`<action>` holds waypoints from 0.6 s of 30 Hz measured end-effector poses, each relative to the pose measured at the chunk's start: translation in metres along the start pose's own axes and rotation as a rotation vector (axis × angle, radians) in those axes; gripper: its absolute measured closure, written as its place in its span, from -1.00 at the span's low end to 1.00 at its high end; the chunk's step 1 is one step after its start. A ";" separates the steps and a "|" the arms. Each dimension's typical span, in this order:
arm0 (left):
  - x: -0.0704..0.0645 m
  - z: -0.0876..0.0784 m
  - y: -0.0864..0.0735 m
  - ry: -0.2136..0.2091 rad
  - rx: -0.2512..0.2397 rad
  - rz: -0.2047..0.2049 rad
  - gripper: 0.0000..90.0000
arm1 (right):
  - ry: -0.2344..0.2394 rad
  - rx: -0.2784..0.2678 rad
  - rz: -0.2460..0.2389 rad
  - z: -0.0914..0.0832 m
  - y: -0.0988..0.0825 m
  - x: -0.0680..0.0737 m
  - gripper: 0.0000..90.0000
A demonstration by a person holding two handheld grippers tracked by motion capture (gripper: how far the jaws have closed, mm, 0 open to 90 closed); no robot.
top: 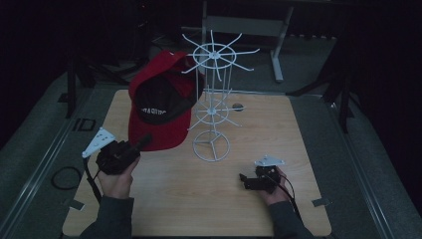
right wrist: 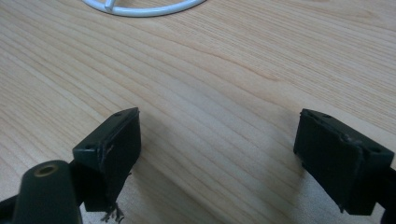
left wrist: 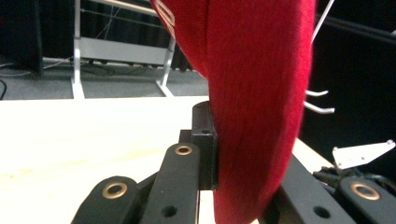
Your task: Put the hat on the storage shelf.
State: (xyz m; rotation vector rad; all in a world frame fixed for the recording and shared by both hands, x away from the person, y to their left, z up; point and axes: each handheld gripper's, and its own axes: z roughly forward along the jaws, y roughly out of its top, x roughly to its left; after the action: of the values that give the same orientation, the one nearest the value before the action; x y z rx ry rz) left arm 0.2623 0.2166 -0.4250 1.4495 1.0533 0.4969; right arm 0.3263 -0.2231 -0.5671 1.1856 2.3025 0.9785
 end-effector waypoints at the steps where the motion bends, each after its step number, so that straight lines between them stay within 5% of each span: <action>1: 0.000 0.001 -0.002 0.003 0.006 0.000 0.87 | 0.000 0.000 0.000 0.000 0.000 0.000 -0.67; 6: 0.002 0.002 -0.008 0.002 0.021 0.003 0.85 | 0.000 0.000 -0.002 0.000 0.000 0.000 -0.67; 12: 0.005 0.001 -0.011 -0.017 0.019 -0.012 0.53 | 0.000 0.000 -0.002 0.000 0.000 0.000 -0.67; 18: 0.008 -0.002 -0.009 0.010 0.013 -0.012 0.25 | 0.000 -0.001 -0.003 0.000 0.000 0.000 -0.67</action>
State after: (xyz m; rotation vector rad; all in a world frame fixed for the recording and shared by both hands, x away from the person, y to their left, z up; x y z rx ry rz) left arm 0.2617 0.2229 -0.4354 1.4525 1.0746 0.4904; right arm 0.3264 -0.2232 -0.5672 1.1818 2.3029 0.9779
